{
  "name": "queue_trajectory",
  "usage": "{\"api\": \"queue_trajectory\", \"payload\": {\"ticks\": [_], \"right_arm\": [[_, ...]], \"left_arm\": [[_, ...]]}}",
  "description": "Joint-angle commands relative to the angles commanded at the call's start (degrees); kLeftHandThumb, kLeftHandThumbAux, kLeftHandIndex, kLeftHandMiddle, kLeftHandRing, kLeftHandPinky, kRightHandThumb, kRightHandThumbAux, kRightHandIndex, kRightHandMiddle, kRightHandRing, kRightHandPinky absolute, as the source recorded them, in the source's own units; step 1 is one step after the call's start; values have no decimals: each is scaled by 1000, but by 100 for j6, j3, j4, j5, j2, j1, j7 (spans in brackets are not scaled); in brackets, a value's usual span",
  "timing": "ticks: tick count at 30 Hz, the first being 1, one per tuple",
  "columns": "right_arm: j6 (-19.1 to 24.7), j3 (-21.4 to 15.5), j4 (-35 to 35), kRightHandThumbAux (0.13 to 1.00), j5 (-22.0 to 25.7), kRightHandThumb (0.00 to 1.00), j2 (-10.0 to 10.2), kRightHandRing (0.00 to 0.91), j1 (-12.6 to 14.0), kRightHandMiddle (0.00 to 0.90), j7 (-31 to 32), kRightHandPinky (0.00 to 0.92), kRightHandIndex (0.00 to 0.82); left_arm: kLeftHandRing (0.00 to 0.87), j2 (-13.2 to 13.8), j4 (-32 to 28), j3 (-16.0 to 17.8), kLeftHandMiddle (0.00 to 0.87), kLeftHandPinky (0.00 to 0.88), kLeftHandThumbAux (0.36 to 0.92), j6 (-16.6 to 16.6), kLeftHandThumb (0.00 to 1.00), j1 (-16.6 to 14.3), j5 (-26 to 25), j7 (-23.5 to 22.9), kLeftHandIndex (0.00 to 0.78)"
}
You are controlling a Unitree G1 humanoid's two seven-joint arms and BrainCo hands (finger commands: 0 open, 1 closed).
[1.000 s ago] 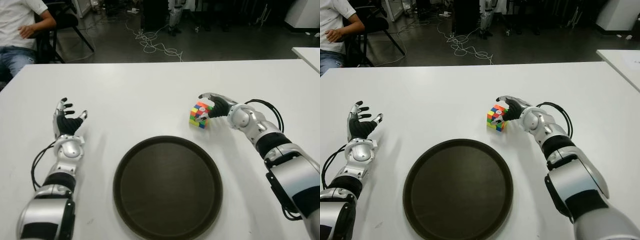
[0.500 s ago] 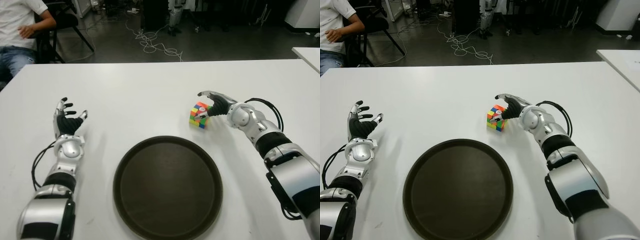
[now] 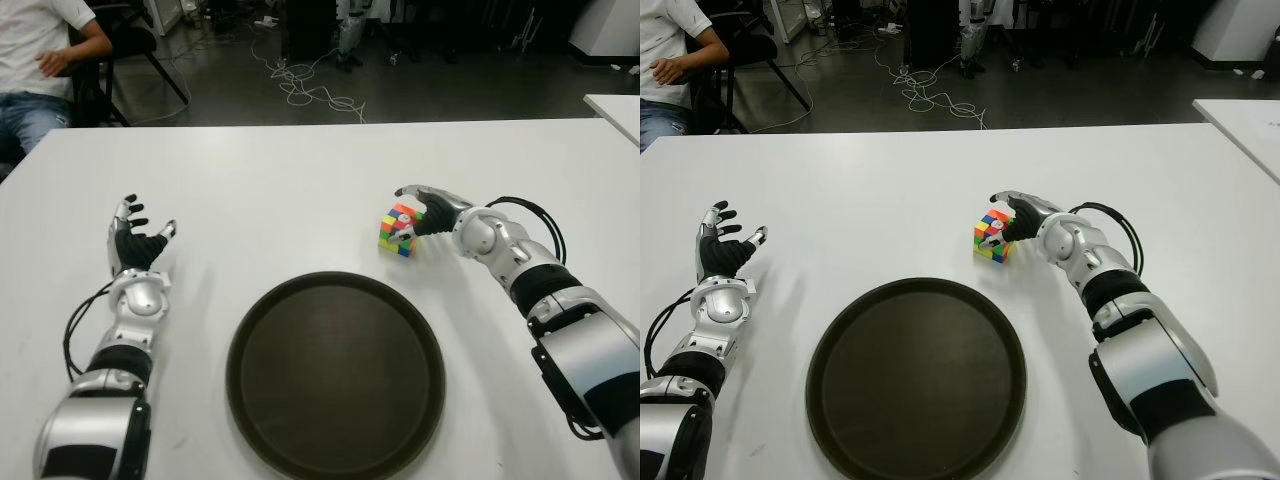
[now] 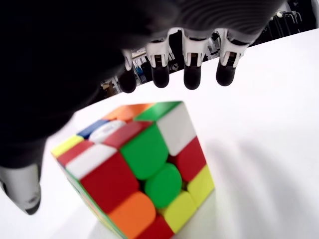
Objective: Pick up the Rubik's Cube and put it in the plate
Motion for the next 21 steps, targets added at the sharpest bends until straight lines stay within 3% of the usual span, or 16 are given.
{"api": "queue_trajectory", "payload": {"ticks": [12, 21], "right_arm": [[-91, -5, -23, 580, 15, 0, 36, 61, -15, 63, 7, 54, 61], [-10, 48, 10, 587, -34, 0, 78, 55, -56, 58, 70, 42, 48]], "left_arm": [[202, 25, 2, -59, 188, 241, 776, 125, 125, -12, 93, 39, 121], [222, 2, -44, -15, 201, 266, 774, 68, 143, 10, 46, 13, 126]]}}
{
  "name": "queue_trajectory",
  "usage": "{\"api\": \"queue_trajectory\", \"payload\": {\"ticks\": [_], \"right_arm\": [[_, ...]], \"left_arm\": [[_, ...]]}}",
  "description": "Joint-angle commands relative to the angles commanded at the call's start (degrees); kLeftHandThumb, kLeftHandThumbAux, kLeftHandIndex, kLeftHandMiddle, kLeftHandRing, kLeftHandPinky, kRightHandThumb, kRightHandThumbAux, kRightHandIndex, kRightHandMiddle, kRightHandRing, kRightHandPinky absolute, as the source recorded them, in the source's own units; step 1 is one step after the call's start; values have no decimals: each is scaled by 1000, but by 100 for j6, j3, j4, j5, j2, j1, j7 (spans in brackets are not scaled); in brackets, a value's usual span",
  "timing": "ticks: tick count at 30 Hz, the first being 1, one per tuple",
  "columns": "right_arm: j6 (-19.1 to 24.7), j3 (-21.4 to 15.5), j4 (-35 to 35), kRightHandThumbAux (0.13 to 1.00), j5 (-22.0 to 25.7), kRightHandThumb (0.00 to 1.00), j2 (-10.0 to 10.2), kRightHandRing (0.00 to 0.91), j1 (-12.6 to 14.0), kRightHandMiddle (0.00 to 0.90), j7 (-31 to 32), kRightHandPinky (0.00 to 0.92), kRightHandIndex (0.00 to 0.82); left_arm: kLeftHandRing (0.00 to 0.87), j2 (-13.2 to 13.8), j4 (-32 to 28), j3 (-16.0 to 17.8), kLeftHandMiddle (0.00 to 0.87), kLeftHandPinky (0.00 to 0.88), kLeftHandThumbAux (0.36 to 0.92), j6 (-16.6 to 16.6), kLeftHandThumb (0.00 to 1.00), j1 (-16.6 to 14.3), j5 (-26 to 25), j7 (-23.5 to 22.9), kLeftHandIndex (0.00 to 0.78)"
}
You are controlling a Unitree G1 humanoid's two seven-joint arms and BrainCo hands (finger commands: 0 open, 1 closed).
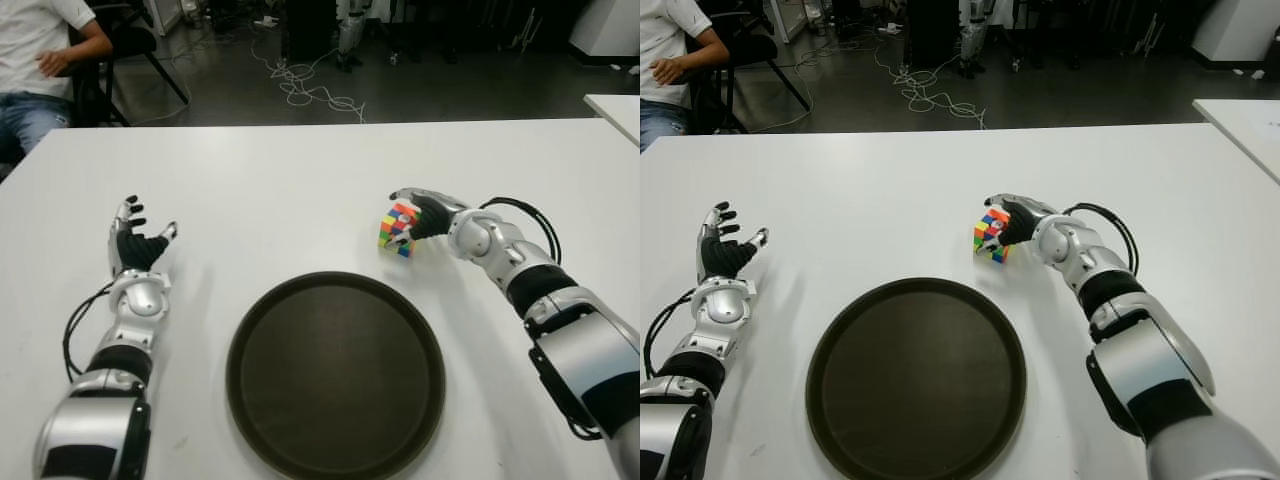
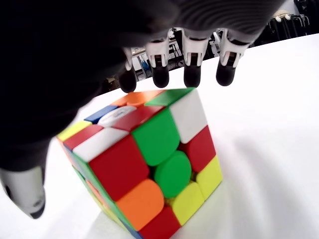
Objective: Pick up the Rubik's Cube and put it in the plate
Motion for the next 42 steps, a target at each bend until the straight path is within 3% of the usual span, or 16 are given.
{"api": "queue_trajectory", "payload": {"ticks": [13, 22, 32, 37, 40, 42], "right_arm": [[84, 89, 9, 611, -74, 0, 58, 45, -34, 48, 81, 15, 27], [135, 147, 11, 630, -146, 0, 118, 43, -68, 62, 84, 2, 33], [34, 84, -4, 669, -85, 0, 121, 51, -34, 66, 87, 2, 37], [31, 76, -3, 689, -76, 0, 127, 49, -36, 61, 114, 1, 34], [32, 59, -4, 707, -50, 0, 120, 44, -27, 55, 151, 0, 32], [52, 55, -5, 713, -40, 0, 119, 48, -23, 57, 193, 4, 35]], "left_arm": [[275, -13, 12, 25, 233, 354, 789, -9, 138, 1, -6, 28, 127], [242, -27, -6, 43, 213, 284, 767, 35, 122, -2, -38, -24, 122], [224, -13, 14, 31, 199, 273, 769, 29, 146, -3, -16, 5, 124], [269, -18, 20, 46, 235, 329, 778, 12, 140, -7, -37, -17, 127], [421, -36, 17, 81, 371, 511, 799, -10, 132, -8, -89, -59, 121], [410, -42, 13, 96, 354, 475, 792, -21, 138, -4, -111, -71, 118]]}}
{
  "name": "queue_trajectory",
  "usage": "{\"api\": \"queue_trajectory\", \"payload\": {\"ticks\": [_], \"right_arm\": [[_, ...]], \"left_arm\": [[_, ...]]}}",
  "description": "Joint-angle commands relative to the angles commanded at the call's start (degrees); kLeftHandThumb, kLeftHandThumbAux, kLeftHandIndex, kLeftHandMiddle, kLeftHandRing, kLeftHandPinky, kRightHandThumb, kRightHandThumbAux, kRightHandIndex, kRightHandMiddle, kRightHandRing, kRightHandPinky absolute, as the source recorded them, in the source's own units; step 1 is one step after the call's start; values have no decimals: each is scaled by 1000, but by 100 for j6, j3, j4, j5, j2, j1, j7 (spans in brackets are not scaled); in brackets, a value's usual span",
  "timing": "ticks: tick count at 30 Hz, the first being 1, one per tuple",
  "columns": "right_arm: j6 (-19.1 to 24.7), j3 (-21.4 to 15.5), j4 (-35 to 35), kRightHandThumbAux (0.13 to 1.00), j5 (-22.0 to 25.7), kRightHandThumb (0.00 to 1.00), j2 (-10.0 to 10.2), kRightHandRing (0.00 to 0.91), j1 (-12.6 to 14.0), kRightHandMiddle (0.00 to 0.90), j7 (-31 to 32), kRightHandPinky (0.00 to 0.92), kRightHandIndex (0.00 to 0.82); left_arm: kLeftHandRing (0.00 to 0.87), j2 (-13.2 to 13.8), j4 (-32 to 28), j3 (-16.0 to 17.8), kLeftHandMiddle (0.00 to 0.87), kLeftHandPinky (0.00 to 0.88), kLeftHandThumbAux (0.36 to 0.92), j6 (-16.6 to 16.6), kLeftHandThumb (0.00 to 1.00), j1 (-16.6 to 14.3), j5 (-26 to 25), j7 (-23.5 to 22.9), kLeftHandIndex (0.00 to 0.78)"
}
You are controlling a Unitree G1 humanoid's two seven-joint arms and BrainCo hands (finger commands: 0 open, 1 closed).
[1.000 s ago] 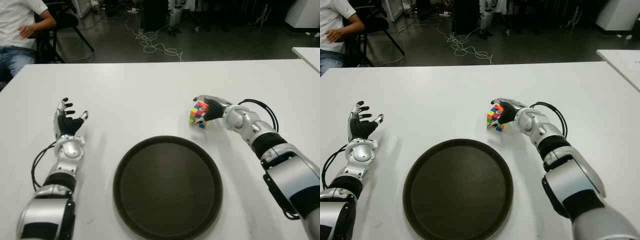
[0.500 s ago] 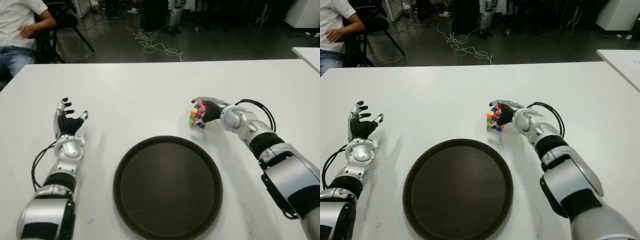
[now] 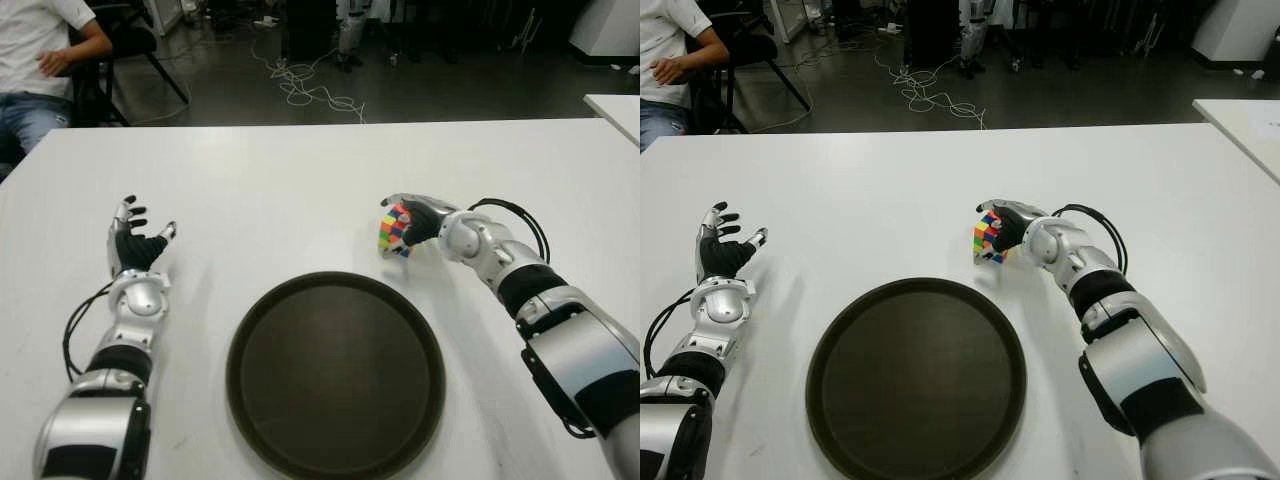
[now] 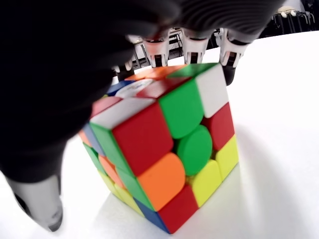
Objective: Pick up the Rubik's Cube and put it in the plate
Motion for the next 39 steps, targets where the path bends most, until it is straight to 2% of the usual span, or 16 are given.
{"api": "queue_trajectory", "payload": {"ticks": [6, 10, 13, 14, 16, 23, 31, 37, 39], "right_arm": [[55, -10, -11, 701, 17, 0, 8, 46, 11, 56, 69, 0, 34], [96, -43, -16, 703, 46, 0, 31, 45, 46, 56, 53, 0, 30], [100, -67, -20, 703, 59, 0, 34, 45, 67, 57, 44, 0, 30], [109, -81, -20, 703, 70, 0, 39, 45, 76, 57, 43, 0, 30], [143, -103, -20, 701, 91, 0, 50, 46, 90, 58, 45, 0, 32], [268, -87, -13, 708, 106, 0, 77, 40, 118, 51, 101, 0, 23], [14, -145, 193, 706, 164, 0, -7, 28, 244, 50, 2, 0, 24], [-75, -185, 206, 691, 200, 0, 10, 31, 250, 49, -56, 0, 16], [-76, -179, 208, 678, 193, 0, 15, 31, 254, 46, -82, 0, 12]], "left_arm": [[375, -1, -1, 11, 325, 432, 781, -27, 147, 3, -37, -18, 121], [254, 10, 8, -13, 230, 268, 772, -47, 154, 8, -11, 25, 123], [215, 28, 15, -49, 202, 225, 768, -31, 145, 8, 35, 54, 123], [211, 37, 16, -63, 199, 221, 768, -24, 143, 8, 51, 53, 122], [237, 45, 14, -75, 215, 266, 767, -26, 138, 10, 59, 41, 124], [259, 50, 17, -89, 231, 288, 765, -11, 129, 8, 68, 79, 128], [224, 49, 15, -93, 206, 269, 764, -45, 136, 20, 94, 111, 133], [202, 70, 3, -133, 194, 232, 762, 14, 113, 20, 145, 100, 125], [212, 77, 4, -151, 200, 250, 766, 36, 101, 19, 177, 115, 125]]}}
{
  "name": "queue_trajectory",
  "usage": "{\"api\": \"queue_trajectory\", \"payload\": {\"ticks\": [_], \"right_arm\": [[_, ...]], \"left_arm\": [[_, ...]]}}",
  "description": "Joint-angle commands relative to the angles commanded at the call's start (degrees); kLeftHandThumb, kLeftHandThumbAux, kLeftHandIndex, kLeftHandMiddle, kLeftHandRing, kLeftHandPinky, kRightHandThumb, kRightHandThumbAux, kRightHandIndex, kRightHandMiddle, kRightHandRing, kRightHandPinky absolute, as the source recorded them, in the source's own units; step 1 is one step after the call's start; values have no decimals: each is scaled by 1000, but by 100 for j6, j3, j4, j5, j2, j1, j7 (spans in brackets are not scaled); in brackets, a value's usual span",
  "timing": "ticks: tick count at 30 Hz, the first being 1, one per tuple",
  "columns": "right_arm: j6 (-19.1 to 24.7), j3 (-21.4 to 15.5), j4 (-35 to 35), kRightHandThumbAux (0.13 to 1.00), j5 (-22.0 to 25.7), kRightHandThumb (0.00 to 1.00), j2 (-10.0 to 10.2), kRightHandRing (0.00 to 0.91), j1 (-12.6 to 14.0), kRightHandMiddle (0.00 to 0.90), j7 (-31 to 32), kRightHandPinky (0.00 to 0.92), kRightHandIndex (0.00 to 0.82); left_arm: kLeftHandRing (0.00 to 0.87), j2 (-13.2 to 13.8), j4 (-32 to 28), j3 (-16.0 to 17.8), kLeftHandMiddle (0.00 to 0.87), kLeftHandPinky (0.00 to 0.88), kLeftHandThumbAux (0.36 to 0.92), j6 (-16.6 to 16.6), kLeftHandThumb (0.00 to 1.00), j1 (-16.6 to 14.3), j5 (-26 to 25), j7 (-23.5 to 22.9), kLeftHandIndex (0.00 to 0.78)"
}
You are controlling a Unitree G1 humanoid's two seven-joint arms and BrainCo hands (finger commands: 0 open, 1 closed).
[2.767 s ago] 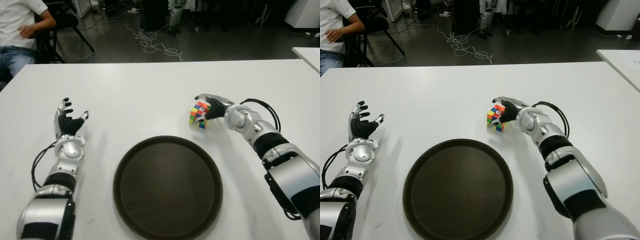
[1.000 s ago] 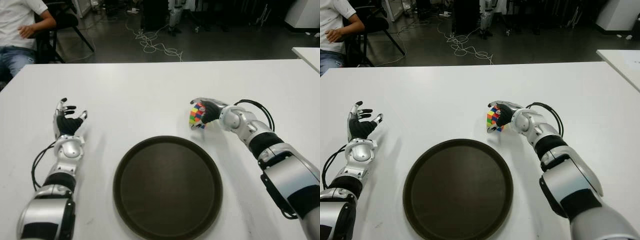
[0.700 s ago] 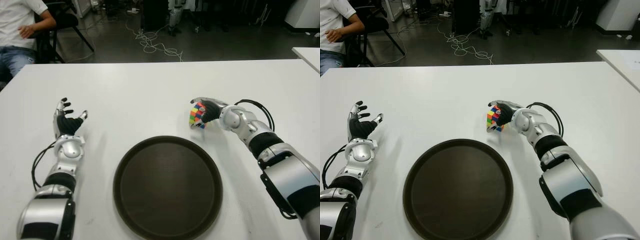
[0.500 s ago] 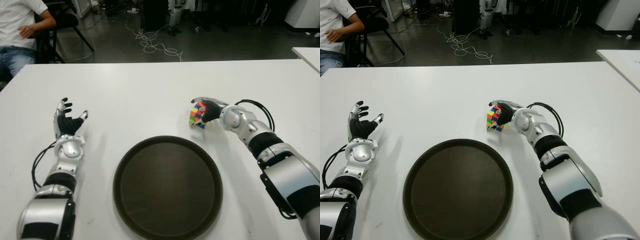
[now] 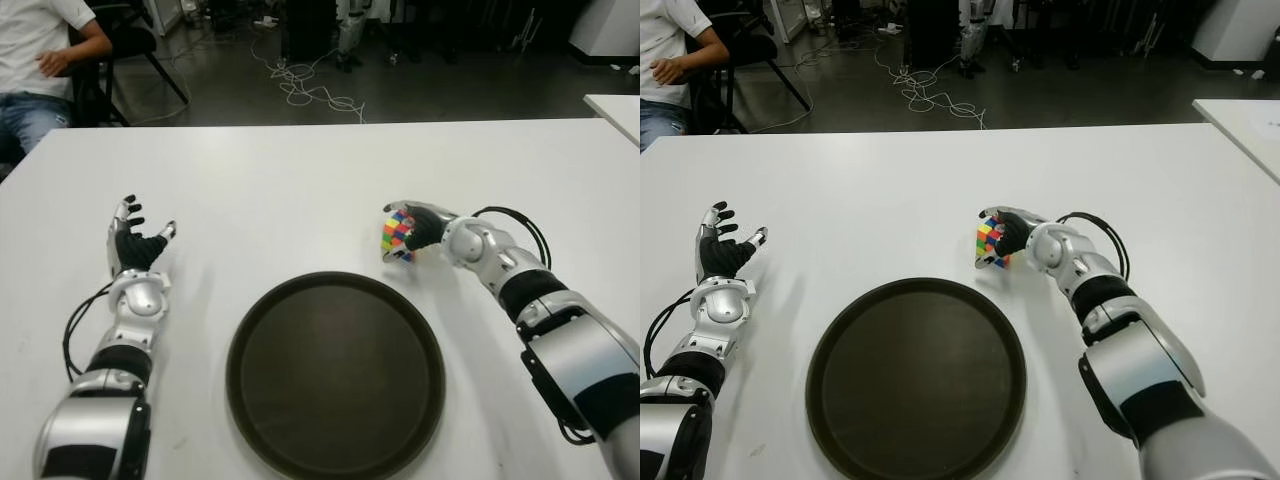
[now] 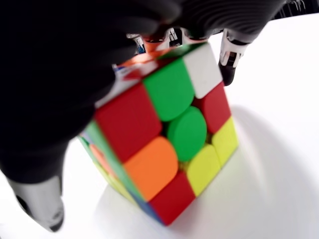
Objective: Pick up the Rubik's Cube and put it in the plate
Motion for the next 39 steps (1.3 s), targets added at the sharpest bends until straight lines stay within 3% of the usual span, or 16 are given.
{"api": "queue_trajectory", "payload": {"ticks": [6, 16, 32, 39], "right_arm": [[-32, -15, 6, 656, 17, 0, 3, 38, 15, 49, -57, 0, 17], [15, 48, 96, 638, -45, 0, 23, 40, 1, 53, -151, 0, 25], [-6, 62, 80, 630, -6, 0, 7, 58, -16, 74, -2, 19, 48], [26, 78, 81, 606, -25, 0, 19, 48, -6, 61, -62, 7, 36]], "left_arm": [[244, 12, -1, -27, 218, 290, 774, 33, 88, -3, 43, 10, 124], [191, 40, -1, -103, 190, 215, 776, 141, 107, -17, 122, 103, 130], [250, -6, -52, 4, 215, 317, 767, 77, 125, -2, -58, -47, 126], [255, -23, -53, 67, 221, 309, 767, 67, 142, -1, -135, -111, 125]]}}
